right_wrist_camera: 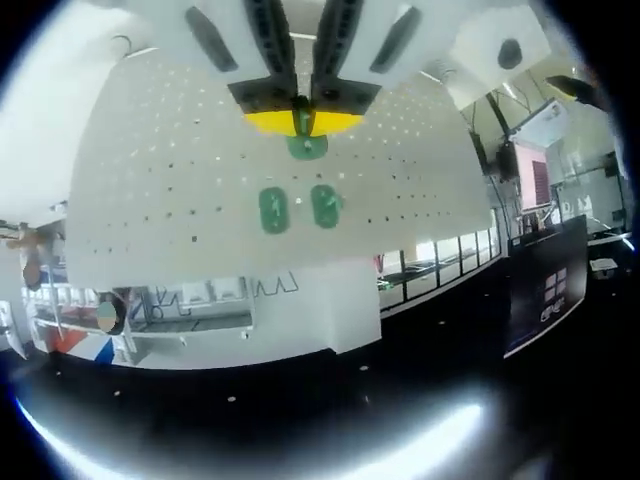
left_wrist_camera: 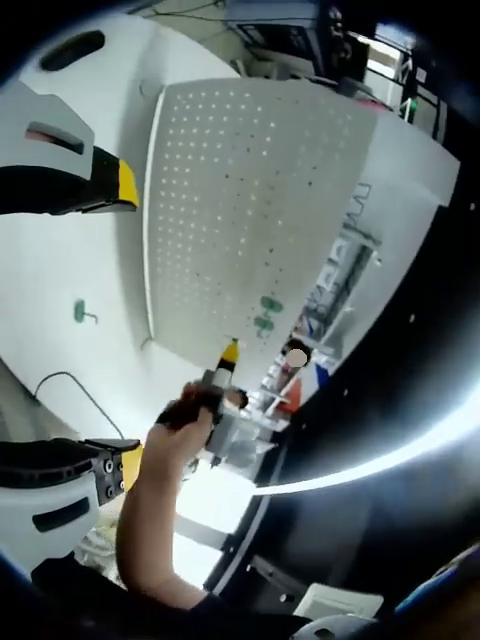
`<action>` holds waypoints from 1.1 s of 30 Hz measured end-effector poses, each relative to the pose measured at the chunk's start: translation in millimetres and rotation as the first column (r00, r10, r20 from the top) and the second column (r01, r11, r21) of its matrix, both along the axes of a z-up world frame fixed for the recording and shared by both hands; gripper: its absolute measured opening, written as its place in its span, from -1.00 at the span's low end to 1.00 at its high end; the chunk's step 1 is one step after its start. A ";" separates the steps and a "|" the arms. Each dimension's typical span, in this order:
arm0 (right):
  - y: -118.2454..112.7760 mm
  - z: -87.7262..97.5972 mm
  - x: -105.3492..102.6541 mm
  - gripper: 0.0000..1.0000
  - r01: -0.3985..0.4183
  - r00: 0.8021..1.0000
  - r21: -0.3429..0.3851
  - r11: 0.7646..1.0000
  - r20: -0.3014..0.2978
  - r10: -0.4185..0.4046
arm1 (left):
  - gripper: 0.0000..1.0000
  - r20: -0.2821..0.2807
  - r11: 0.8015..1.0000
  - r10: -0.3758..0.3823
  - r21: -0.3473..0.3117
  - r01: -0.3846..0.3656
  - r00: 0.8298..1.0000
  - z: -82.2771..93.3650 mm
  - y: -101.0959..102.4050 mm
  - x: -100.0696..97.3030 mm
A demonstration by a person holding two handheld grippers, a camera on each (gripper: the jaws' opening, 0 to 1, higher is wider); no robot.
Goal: Insert the hook assembly into the mounting plate slot until the hook locks in place.
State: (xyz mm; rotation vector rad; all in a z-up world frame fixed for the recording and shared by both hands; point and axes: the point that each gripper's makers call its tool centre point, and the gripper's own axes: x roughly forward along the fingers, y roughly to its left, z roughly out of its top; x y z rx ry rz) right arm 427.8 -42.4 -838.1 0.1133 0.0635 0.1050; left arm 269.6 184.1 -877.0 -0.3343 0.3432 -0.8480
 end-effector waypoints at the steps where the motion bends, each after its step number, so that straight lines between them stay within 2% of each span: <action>1: -2.6 1.4 1.8 -0.99 0.006 1.000 -0.001 1.000 0.003 -0.006 | 0.89 0.000 1.000 0.001 0.000 -0.001 1.000 -0.1 0.7 0.4; 7: -15.4 6.3 17.1 -0.99 0.034 0.999 -0.015 0.999 0.015 -0.034 | 0.87 -0.008 1.000 0.008 0.010 -0.008 1.000 -3.6 3.7 1.3; 17: -35.2 18.1 35.1 -0.99 0.083 0.995 0.012 0.996 0.047 -0.083 | 0.85 -0.017 1.000 0.027 0.014 -0.027 0.999 -4.9 8.9 5.7; 22: -41.7 27.1 45.3 -0.99 0.096 0.992 0.019 0.995 0.078 -0.097 | 0.84 -0.019 0.999 0.034 0.020 -0.034 0.999 -5.3 12.3 7.8; 33: -54.9 33.7 61.1 -0.99 0.107 0.989 0.025 0.994 0.100 -0.109 | 0.80 -0.029 0.998 0.048 0.042 -0.047 0.998 -10.7 16.5 10.8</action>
